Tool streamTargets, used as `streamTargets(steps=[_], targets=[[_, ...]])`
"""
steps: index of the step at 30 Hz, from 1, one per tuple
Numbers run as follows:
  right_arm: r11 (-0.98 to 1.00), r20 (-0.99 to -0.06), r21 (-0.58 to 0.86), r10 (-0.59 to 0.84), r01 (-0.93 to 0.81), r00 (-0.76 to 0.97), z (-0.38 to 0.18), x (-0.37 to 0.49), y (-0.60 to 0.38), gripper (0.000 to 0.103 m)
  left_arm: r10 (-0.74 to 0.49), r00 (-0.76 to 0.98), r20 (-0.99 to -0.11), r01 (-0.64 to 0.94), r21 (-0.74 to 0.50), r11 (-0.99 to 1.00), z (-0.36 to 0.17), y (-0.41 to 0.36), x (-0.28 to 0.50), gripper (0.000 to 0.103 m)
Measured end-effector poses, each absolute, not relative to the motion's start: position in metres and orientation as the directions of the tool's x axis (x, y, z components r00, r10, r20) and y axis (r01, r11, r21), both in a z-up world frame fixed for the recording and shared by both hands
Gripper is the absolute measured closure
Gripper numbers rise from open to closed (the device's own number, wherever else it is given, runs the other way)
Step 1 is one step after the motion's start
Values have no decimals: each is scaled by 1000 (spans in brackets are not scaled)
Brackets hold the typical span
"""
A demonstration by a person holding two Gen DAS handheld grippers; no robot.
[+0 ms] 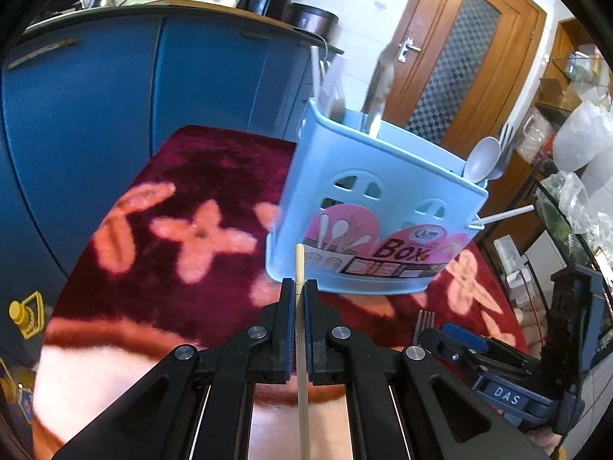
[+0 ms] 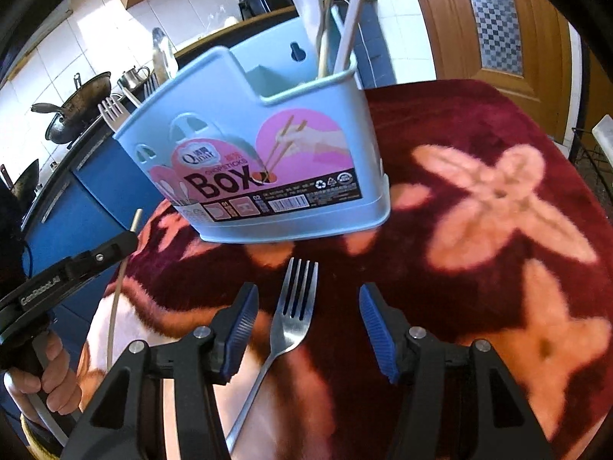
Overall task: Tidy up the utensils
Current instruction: 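Grasp a wooden chopstick with the left tool while the right tool grasps a metal fork, then lift the chopstick and fork and carry both tools over the holder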
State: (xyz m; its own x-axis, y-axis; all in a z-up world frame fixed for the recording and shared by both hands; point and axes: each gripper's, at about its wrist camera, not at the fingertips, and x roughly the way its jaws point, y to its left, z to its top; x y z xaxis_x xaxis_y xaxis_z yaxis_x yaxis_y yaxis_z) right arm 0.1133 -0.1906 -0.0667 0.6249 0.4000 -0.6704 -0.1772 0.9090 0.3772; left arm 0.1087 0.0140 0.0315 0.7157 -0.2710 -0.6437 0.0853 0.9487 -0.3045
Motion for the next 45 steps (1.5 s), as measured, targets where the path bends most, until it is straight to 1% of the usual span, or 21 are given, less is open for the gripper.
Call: streamTargets(steps=[3, 5, 7, 8, 9, 10, 11, 12, 15, 25, 34, 40, 45], targets=[[907, -674, 380, 407, -183, 616, -69, 119, -187, 50, -268, 721, -639, 81, -307, 948, 30, 18, 109, 99], [906, -673, 383, 407, -179, 618, -69, 120, -187, 58, -270, 721, -638, 78, -313, 947, 29, 20, 110, 99], [899, -668, 399, 420, -181, 614, -70, 121, -188, 74, -271, 721, -638, 76, -315, 946, 29, 21, 110, 99], [893, -665, 410, 433, -188, 609, -70, 121, -188, 79, -270, 722, -637, 76, -315, 946, 29, 21, 109, 99], [888, -662, 418, 443, -192, 605, -71, 120, -189, 82, -270, 723, -636, 76, -315, 946, 29, 21, 109, 99], [887, -660, 420, 445, -193, 605, -71, 120, -189, 83, -269, 724, -635, 76, -314, 946, 29, 21, 109, 99], [886, -656, 421, 447, -197, 608, -70, 120, -190, 87, -269, 725, -634, 76, -315, 946, 30, 21, 108, 99], [880, -647, 427, 457, -206, 611, -68, 118, -189, 93, -269, 727, -632, 76, -316, 946, 31, 20, 107, 99], [879, -628, 425, 459, -218, 628, -63, 111, -190, 99, -271, 733, -623, 81, -316, 945, 34, 20, 104, 99], [889, -534, 389, 431, -241, 728, -29, 78, -194, 100, -288, 774, -564, 117, -321, 940, 52, 15, 88, 99], [909, -442, 335, 383, -247, 811, 6, 50, -194, 100, -317, 818, -480, 158, -343, 926, 78, 15, 69, 99], [921, -379, 295, 359, -256, 853, 30, 41, -198, 100, -323, 848, -420, 191, -326, 926, 102, 11, 63, 99], [939, -327, 241, 316, -245, 891, 54, 38, -200, 100, -320, 864, -389, 211, -299, 931, 117, 5, 67, 99]])
